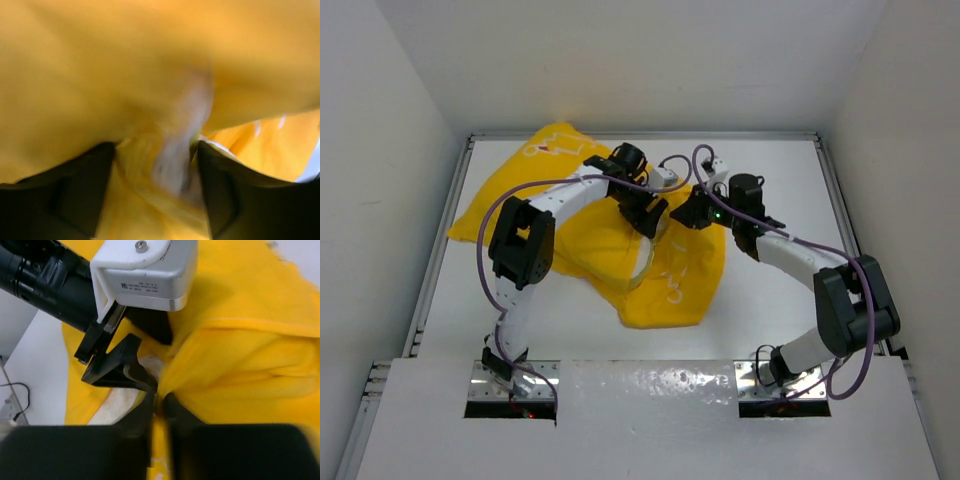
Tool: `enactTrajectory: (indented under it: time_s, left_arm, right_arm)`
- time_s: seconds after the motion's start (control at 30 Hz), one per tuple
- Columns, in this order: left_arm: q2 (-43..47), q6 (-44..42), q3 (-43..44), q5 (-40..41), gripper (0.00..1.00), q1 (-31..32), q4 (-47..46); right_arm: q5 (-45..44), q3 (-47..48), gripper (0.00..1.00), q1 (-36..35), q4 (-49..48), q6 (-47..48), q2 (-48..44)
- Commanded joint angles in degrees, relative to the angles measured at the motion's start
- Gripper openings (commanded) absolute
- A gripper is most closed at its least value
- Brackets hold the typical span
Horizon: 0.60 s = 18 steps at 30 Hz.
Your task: Put the pillow into the pillowcase
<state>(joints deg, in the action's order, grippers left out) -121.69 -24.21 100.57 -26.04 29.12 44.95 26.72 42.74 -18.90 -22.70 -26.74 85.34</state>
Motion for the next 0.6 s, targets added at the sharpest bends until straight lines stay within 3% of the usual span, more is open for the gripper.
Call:
enactTrajectory:
  time_s: [0.0, 0.03, 0.07, 0.13, 0.17, 0.27, 0.3, 0.33, 0.37, 0.4, 0.43, 0.47, 0.5, 0.53, 0.57]
  left_arm:
    - [-0.57, 0.39, 5.41, 1.36, 0.7, -2.23, -5.15]
    - [-0.13, 1.08, 6.55, -1.87, 0.99, -2.49, -4.44]
    - [0.22, 1.35, 9.17, -2.86, 1.0, -2.93, -3.47]
    - [1.27, 1.79, 13.31, -4.36, 1.0, -3.11, 0.3]
    - [1.71, 1.62, 14.29, -4.8, 1.0, -3.2, 1.62]
    - [4.7, -1.1, 16.31, -6.82, 1.0, -3.2, 6.28]
    - [5.4, -3.02, 16.84, -6.92, 1.0, -3.11, 8.9]
    - [6.71, -4.08, 17.63, -6.57, 1.0, -3.11, 10.15]
    - [7.25, -4.96, 17.64, -6.3, 0.99, -3.02, 11.64]
    - [7.78, -8.02, 17.38, -6.3, 0.42, -2.93, 14.52]
    - [8.22, -8.48, 15.81, -4.21, 0.14, -2.41, 15.34]
    - [8.4, -8.14, 14.4, -2.63, 0.01, -1.97, 15.52]
    - [8.22, -8.66, 11.51, -1.39, 0.04, -1.44, 16.39]
    - [8.05, -9.27, 10.09, -1.55, 0.13, -1.18, 17.09]
    - [7.87, -9.45, 8.95, -1.9, 0.45, -1.0, 18.23]
  right_arm:
    - [5.99, 8.4, 0.22, 0.44, 8.79, 5.55, 1.67]
    - [-1.25, 9.19, 0.45, 0.61, 12.55, 5.91, 1.85]
    - [-5.67, 10.33, 0.71, 0.7, 14.77, 5.91, 1.76]
    - [-15.67, 10.87, 0.85, 0.97, 19.42, 5.65, 1.06]
    - [-18.0, 10.61, 0.99, 1.05, 20.32, 5.21, 0.71]
    - [-19.96, 9.65, 0.99, 1.05, 21.38, 1.27, -0.09]
    - [-18.39, 8.77, 0.95, 0.97, 21.21, 0.12, 0.0]
    - [-16.89, 7.98, 0.85, 0.79, 18.85, -2.85, 0.61]
    - [-14.53, 7.1, 0.66, 0.7, 17.09, -4.53, 0.96]
    - [-14.33, 5.18, 0.26, 0.61, 15.33, -8.2, 1.4]
    - [-14.76, 4.29, 0.13, 0.53, 12.1, -10.07, 2.36]
    - [-15.72, 2.63, 0.11, 0.61, 10.24, -11.82, 2.98]
    - [-15.21, 1.91, 0.27, 0.61, 6.82, -14.02, 4.29]
    - [-15.21, 1.91, 0.45, 0.61, 5.22, -14.65, 5.09]
    - [-12.51, 1.99, 0.59, 0.44, 3.64, -15.18, 5.8]
